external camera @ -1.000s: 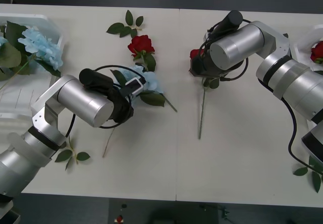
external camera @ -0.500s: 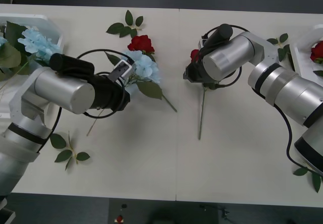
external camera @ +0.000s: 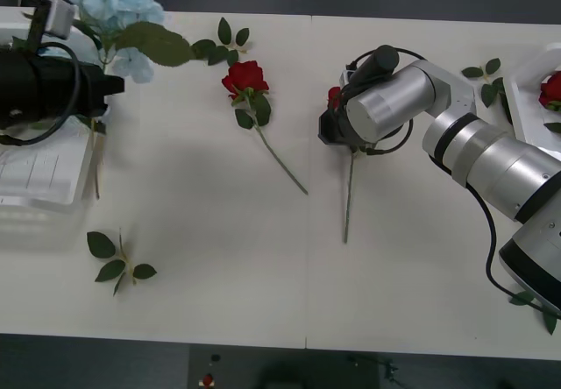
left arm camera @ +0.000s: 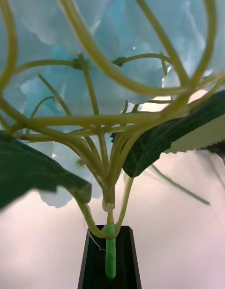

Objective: Put the red flowers into the right box and the blue flowers into the left box

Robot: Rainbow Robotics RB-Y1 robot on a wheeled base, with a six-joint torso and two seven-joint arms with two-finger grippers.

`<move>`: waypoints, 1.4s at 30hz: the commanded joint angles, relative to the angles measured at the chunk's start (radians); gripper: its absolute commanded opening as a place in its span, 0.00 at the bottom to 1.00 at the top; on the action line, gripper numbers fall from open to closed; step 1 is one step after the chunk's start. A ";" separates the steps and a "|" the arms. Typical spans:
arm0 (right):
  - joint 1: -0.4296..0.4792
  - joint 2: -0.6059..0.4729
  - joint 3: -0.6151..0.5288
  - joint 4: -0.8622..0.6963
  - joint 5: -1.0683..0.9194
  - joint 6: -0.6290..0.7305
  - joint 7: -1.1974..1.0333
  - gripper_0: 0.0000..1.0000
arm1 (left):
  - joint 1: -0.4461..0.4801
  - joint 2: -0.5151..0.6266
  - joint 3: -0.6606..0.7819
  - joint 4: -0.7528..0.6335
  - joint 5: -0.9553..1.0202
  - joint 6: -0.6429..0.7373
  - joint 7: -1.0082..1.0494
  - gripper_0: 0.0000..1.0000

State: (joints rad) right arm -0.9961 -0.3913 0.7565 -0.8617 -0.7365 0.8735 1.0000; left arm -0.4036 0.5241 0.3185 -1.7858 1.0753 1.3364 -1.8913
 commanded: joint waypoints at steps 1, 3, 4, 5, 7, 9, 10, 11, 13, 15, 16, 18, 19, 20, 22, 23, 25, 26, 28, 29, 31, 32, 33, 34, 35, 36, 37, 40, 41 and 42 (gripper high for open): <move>-0.041 0.002 0.003 -0.019 -0.003 -0.005 -0.043 0.00 | 0.000 0.047 0.149 -0.006 -0.044 0.080 0.024 0.00; -0.041 0.002 0.003 -0.019 0.000 -0.005 -0.040 0.00 | 0.008 0.056 0.212 -0.009 -0.074 0.101 -0.011 0.00; -0.039 0.002 0.003 -0.019 0.003 -0.005 -0.038 0.00 | 0.014 0.063 0.235 -0.009 -0.089 0.109 -0.020 0.00; -0.039 0.002 0.003 -0.019 0.006 -0.005 -0.037 0.00 | 0.029 0.077 0.264 -0.009 -0.107 0.112 -0.018 0.00; -0.039 0.002 0.003 -0.019 0.009 -0.005 -0.035 0.00 | 0.057 0.100 0.303 -0.009 -0.127 0.101 -0.015 0.00; -0.039 0.002 0.003 -0.019 0.008 -0.005 -0.032 0.00 | 0.081 0.126 0.330 -0.009 -0.167 0.076 -0.012 0.00; -0.039 0.000 0.003 -0.019 0.005 -0.005 -0.030 0.00 | 0.091 0.139 0.338 -0.009 -0.189 0.064 -0.012 0.00; -0.044 -0.003 0.003 -0.019 0.002 -0.005 -0.030 0.00 | 0.098 0.146 0.343 -0.009 -0.206 0.056 -0.012 0.00; -0.087 -0.038 -0.006 -0.031 -0.037 0.038 -0.021 0.00 | 0.117 0.175 0.344 -0.009 -0.267 0.035 -0.012 0.00; -0.138 -0.093 -0.006 -0.043 -0.087 0.091 0.020 0.00 | 0.128 0.189 0.343 -0.007 -0.305 0.026 -0.011 0.02; -0.150 -0.112 -0.006 -0.048 -0.103 0.104 0.034 0.00 | 0.128 0.189 0.343 -0.009 -0.316 0.026 -0.011 0.04; -0.185 -0.199 -0.006 -0.068 -0.162 0.130 0.088 0.00 | 0.128 0.189 0.344 -0.007 -0.354 0.020 -0.011 0.39; -0.196 -0.251 -0.006 -0.079 -0.192 0.134 0.120 0.00 | 0.128 0.189 0.343 -0.009 -0.364 0.009 -0.011 0.73; -0.200 -0.301 -0.006 -0.085 -0.215 0.134 0.152 0.00 | 0.128 0.189 0.343 -0.009 -0.365 0.001 -0.011 0.90; -0.200 -0.386 -0.006 -0.094 -0.265 0.134 0.204 0.00 | 0.131 0.189 0.344 -0.009 -0.356 -0.008 -0.011 1.00; -0.200 -0.436 -0.006 -0.097 -0.293 0.133 0.226 0.00 | 0.131 0.191 0.344 -0.009 -0.347 -0.009 -0.012 1.00; -0.197 -0.558 -0.006 -0.091 -0.356 0.142 0.305 0.00 | 0.131 0.189 0.343 -0.009 -0.307 -0.008 -0.012 1.00; -0.194 -0.604 -0.006 -0.086 -0.376 0.147 0.336 0.00 | 0.131 0.189 0.343 -0.007 -0.281 -0.008 -0.012 1.00; -0.184 -0.692 -0.006 -0.073 -0.409 0.160 0.419 0.00 | 0.131 0.189 0.343 -0.009 -0.198 0.000 -0.020 1.00; -0.174 -0.736 -0.006 -0.065 -0.423 0.165 0.459 0.00 | 0.129 0.189 0.333 -0.009 -0.144 0.015 -0.022 1.00; -0.153 -0.799 -0.006 -0.053 -0.448 0.165 0.506 0.00 | 0.118 0.189 0.307 -0.017 -0.064 0.041 -0.020 1.00; -0.142 -0.825 -0.006 -0.045 -0.462 0.163 0.523 0.00 | 0.111 0.189 0.287 -0.026 -0.044 0.055 -0.011 1.00; -0.124 -0.853 -0.005 -0.034 -0.478 0.165 0.540 0.00 | 0.098 0.189 0.251 -0.040 -0.029 0.067 0.029 1.00; -0.115 -0.873 -0.006 -0.022 -0.492 0.163 0.551 0.00 | 0.089 0.189 0.215 -0.055 -0.028 0.080 0.080 1.00; -0.105 -0.887 -0.006 -0.007 -0.505 0.163 0.563 0.00 | 0.074 0.189 0.169 -0.073 -0.038 0.087 0.150 1.00; -0.102 -0.891 -0.006 0.001 -0.511 0.160 0.569 0.00 | 0.065 0.189 0.142 -0.086 -0.049 0.092 0.190 1.00; -0.093 -0.897 -0.005 0.016 -0.512 0.150 0.585 0.00 | 0.046 0.189 0.094 -0.112 -0.075 0.109 0.273 1.00; -0.082 -0.897 -0.006 0.043 -0.494 0.128 0.589 0.00 | 0.000 0.188 -0.022 -0.161 -0.140 0.129 0.451 1.00; -0.078 -0.893 -0.006 0.052 -0.477 0.111 0.588 0.12 | -0.032 0.188 -0.113 -0.188 -0.195 0.129 0.569 1.00; -0.076 -0.890 -0.006 0.053 -0.471 0.108 0.582 0.47 | -0.046 0.185 -0.141 -0.195 -0.213 0.130 0.607 1.00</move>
State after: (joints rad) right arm -1.0579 -1.2980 0.7565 -0.8116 -1.2296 0.9944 1.5445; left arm -0.3787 0.6937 0.2417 -1.9202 0.9063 1.4634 -1.3525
